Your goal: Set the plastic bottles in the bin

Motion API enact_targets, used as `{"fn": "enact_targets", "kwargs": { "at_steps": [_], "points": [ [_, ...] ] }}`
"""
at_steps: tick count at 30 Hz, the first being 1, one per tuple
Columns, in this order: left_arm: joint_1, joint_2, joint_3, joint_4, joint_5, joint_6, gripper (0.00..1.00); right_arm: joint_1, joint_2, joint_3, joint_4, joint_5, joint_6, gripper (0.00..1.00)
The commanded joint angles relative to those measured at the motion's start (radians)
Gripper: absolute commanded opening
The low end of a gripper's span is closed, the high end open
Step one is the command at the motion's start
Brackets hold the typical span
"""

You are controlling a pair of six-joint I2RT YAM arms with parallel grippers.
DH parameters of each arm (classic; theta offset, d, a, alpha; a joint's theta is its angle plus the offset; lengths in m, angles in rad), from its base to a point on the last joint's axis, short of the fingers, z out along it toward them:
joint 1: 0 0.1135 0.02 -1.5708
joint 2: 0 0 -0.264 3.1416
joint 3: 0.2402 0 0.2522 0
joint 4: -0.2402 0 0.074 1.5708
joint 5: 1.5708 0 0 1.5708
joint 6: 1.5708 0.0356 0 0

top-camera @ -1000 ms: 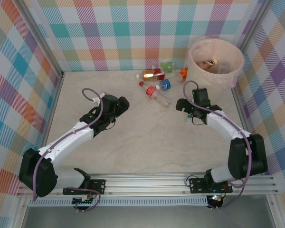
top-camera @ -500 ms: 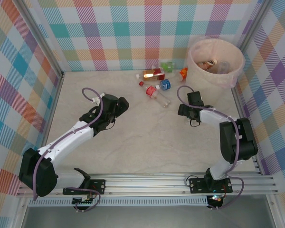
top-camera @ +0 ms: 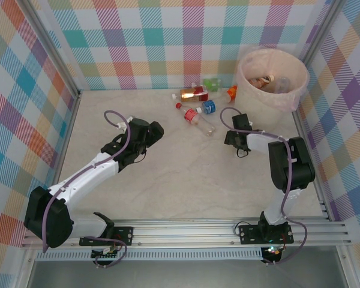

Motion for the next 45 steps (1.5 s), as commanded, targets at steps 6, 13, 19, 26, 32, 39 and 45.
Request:
{"fn": "enact_targets", "kwargs": {
  "at_steps": [6,13,19,26,32,39,45],
  "points": [
    [0.011,0.023,0.013,0.014,0.001,0.001,1.00,0.006,-0.014,-0.009,0.045,-0.061,-0.020,0.61],
    [0.011,0.021,0.006,0.011,-0.002,-0.009,1.00,0.015,-0.076,-0.062,0.085,-0.127,-0.040,0.52],
    [0.011,0.004,-0.003,0.008,-0.012,-0.010,1.00,0.035,-0.145,-0.118,0.128,-0.164,-0.066,0.46],
    [0.011,-0.016,-0.019,0.008,-0.021,-0.012,1.00,0.048,-0.255,-0.176,0.188,-0.238,-0.100,0.42],
    [0.011,-0.021,-0.027,0.034,0.008,0.007,1.00,0.049,-0.336,-0.174,0.199,-0.305,-0.085,0.41],
    [0.012,-0.003,-0.045,0.173,0.149,0.067,1.00,0.049,-0.419,-0.158,0.244,-0.413,-0.058,0.42],
    [0.012,0.011,-0.051,0.232,0.209,0.091,1.00,0.049,-0.480,-0.139,0.260,-0.500,-0.052,0.42]
  ]
}}
